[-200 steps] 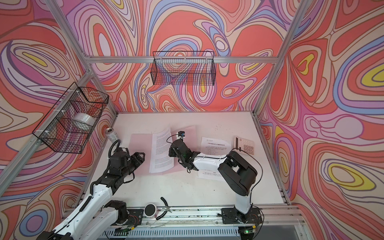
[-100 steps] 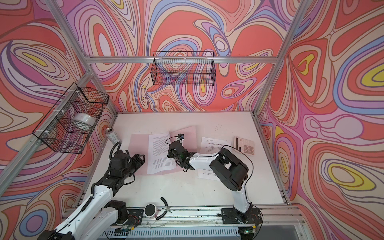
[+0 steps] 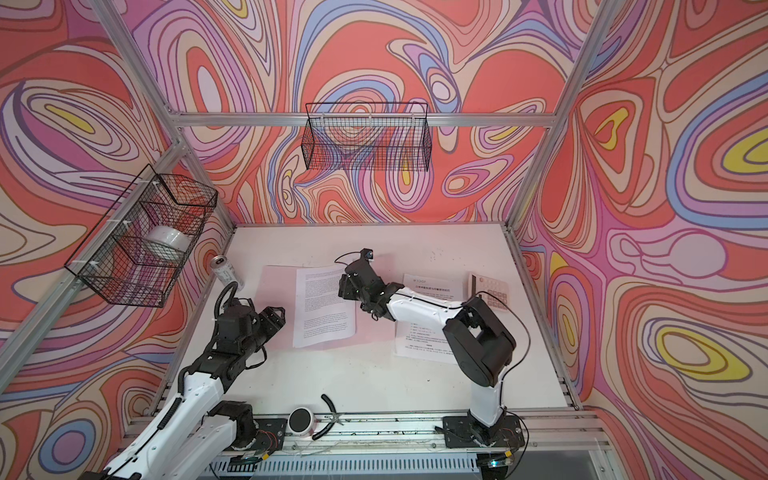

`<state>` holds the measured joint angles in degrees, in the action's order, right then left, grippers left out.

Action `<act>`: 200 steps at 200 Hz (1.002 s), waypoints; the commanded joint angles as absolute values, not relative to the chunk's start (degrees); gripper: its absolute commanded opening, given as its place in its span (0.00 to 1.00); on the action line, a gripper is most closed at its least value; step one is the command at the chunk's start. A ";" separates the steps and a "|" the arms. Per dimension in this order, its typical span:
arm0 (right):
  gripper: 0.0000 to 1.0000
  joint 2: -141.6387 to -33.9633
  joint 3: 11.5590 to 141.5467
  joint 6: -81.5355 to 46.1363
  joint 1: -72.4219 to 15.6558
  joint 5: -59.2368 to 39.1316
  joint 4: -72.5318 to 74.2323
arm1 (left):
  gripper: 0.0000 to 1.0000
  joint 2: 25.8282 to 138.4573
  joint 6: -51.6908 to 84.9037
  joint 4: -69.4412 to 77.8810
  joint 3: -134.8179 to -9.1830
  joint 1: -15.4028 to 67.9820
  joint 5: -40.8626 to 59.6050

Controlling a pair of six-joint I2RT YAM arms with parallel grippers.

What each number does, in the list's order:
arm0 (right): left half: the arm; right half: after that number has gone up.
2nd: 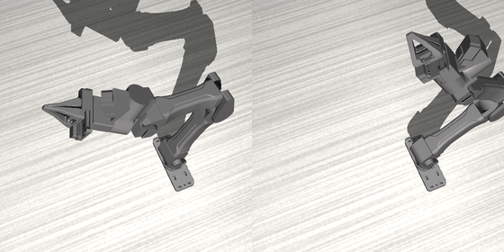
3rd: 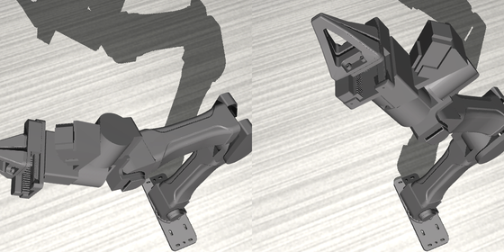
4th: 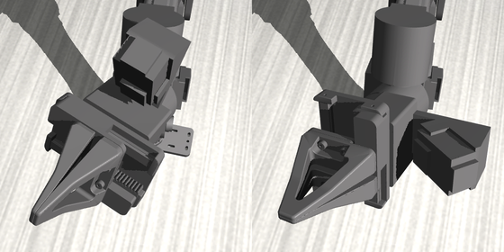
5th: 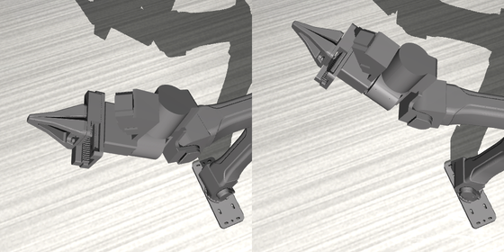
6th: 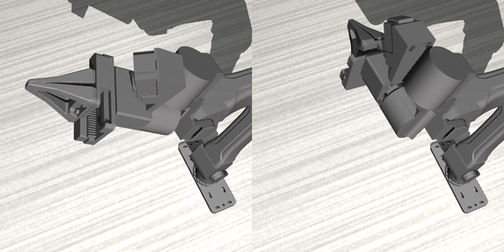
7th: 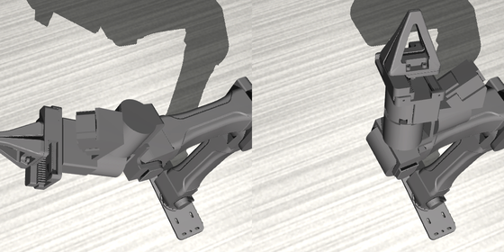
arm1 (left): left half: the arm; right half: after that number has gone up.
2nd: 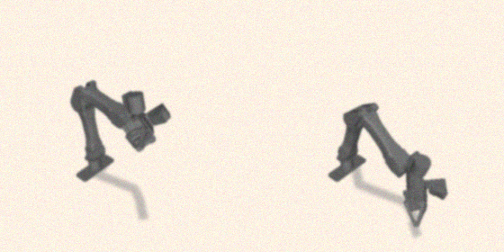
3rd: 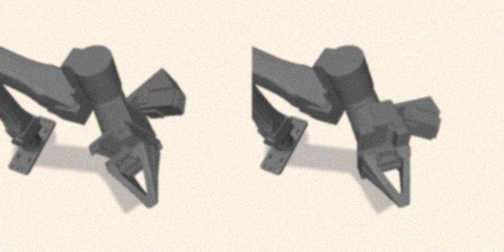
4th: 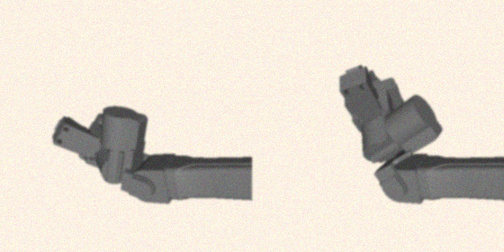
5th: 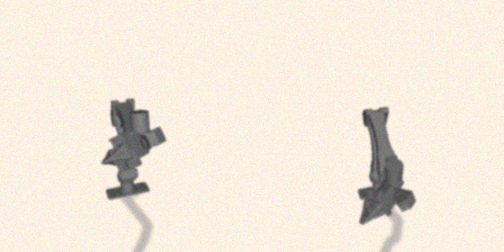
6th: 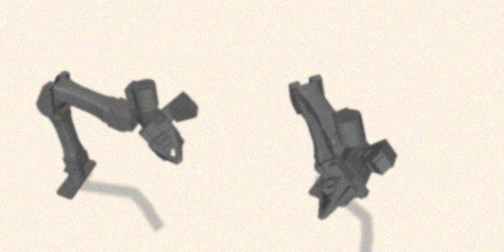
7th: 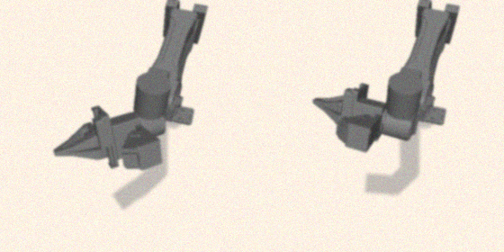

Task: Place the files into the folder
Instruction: 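Release the sheet and raise the right gripper back toward the paper stack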

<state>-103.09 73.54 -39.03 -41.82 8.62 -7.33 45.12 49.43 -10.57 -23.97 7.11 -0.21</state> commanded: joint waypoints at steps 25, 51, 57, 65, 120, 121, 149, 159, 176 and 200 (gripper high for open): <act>0.83 -92.31 71.55 -29.97 -24.83 -6.34 -22.63 | 0.76 46.18 43.95 -11.50 -29.00 4.50 -5.62; 0.82 -89.84 63.23 -31.83 -16.56 -24.38 -11.63 | 0.76 50.48 44.96 -7.29 -31.53 2.87 -3.00; 0.82 -89.90 61.62 -32.95 -15.30 -28.00 -8.38 | 0.76 51.67 45.21 -6.34 -31.83 2.73 -2.29; 0.82 -90.44 60.26 -34.16 -14.38 -31.40 -5.18 | 0.76 53.37 45.50 -5.22 -32.26 2.59 -1.43; 0.81 -96.32 57.58 -36.81 -14.15 -37.91 3.65 | 0.75 59.48 45.63 -1.82 -34.55 1.43 1.94; 0.80 -96.46 57.57 -36.82 -14.15 -37.94 3.63 | 0.75 59.49 45.62 -1.79 -34.55 1.42 2.02; 0.77 -100.62 57.45 -38.35 -14.15 -40.64 5.41 | 0.75 61.01 47.51 2.45 -32.68 -1.32 6.84; 0.75 -101.19 57.03 -39.49 -14.15 -42.10 7.60 | 0.74 61.93 49.39 5.34 -31.47 -2.68 9.48; 0.69 -103.25 56.95 -40.44 -14.24 -44.03 9.04 | 0.73 63.54 50.96 7.94 -30.76 -3.58 11.62; 0.56 -103.01 56.60 -40.95 -14.33 -45.89 9.05 | 0.72 64.81 51.15 8.45 -31.09 -3.65 12.10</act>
<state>-103.09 57.28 -39.68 -14.11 -41.89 6.35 63.75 49.39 4.80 -31.51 -3.38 8.97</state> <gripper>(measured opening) 0.609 0.727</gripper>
